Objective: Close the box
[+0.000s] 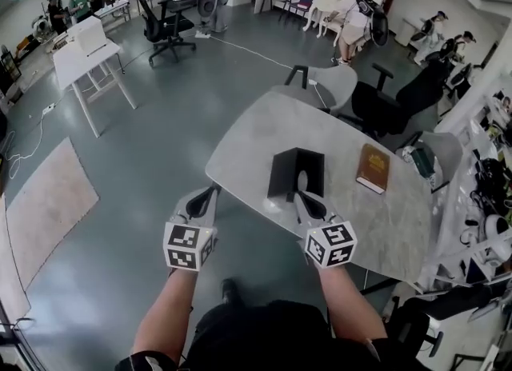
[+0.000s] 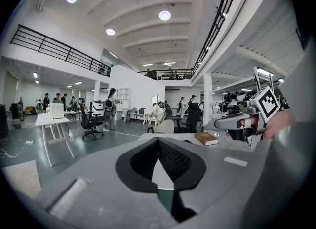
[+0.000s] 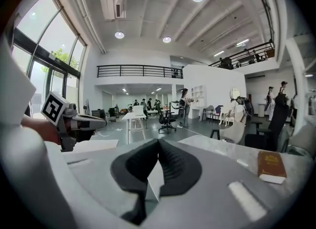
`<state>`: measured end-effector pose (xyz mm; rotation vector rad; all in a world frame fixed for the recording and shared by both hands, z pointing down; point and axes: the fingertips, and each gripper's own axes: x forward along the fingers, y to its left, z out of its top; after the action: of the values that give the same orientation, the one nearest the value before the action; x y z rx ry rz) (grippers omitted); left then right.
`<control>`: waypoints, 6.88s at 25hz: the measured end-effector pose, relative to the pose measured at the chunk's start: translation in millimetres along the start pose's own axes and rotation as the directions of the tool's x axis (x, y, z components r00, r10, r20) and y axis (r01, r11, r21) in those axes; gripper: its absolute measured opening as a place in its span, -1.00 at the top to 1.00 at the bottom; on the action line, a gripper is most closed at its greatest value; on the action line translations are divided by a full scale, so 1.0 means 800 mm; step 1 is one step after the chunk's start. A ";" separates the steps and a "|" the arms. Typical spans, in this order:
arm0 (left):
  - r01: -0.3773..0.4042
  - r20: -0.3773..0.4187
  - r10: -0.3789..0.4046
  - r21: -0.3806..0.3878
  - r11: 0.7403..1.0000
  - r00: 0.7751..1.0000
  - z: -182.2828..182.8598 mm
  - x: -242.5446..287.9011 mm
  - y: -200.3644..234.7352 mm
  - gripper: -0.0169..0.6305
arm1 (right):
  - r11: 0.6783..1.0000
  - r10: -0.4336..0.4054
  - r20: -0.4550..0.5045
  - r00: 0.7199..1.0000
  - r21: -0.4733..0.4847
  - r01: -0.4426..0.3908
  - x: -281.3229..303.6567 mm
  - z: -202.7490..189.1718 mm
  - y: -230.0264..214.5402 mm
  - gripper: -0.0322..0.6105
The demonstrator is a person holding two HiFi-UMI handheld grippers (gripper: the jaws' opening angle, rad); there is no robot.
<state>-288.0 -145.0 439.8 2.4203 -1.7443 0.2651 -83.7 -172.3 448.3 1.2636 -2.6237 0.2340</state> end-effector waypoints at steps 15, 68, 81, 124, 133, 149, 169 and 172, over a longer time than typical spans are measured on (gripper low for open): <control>0.126 -0.079 -0.122 0.046 0.991 0.989 0.001 0.177 -0.013 0.91 | 0.982 -0.143 -0.061 0.988 0.120 0.149 0.054 -0.021 -0.154 0.89; 0.331 -0.575 -0.269 0.004 0.944 0.772 -0.315 0.393 -0.162 0.16 | 0.936 -0.080 -0.375 0.923 0.291 0.199 0.115 -0.214 -0.290 0.70; 0.157 -0.519 -0.221 -0.164 0.974 0.826 -0.304 0.386 -0.135 0.14 | 0.927 -0.063 -0.466 0.882 0.300 0.225 0.108 -0.256 -0.284 0.65; 0.272 -0.269 -0.464 -0.530 0.803 0.844 -0.170 0.380 -0.081 0.63 | 0.922 -0.118 -0.487 0.866 0.269 0.277 0.135 -0.230 -0.273 0.64; 0.311 -0.217 -0.456 -0.485 0.818 0.863 -0.124 0.377 -0.103 0.74 | 0.953 -0.187 -0.391 0.901 0.151 0.263 0.129 -0.162 -0.283 0.64; 0.163 -0.241 -0.214 -0.217 0.962 0.947 -0.082 0.374 -0.195 0.77 | 0.977 -0.059 -0.291 0.955 0.180 0.115 0.010 -0.169 -0.328 0.65; 0.244 -0.297 -0.243 -0.032 0.969 0.924 -0.082 0.392 -0.285 0.59 | 0.964 -0.068 -0.254 0.965 0.230 0.129 -0.025 -0.172 -0.347 0.65; 0.258 -0.304 -0.249 -0.012 0.966 0.920 -0.091 0.399 -0.298 0.53 | 0.960 -0.080 -0.255 0.964 0.241 0.144 -0.034 -0.177 -0.353 0.65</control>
<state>33.2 -348.2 579.7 2.4338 -1.2919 0.5959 172.5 -293.0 591.3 1.3606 -2.3596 0.6850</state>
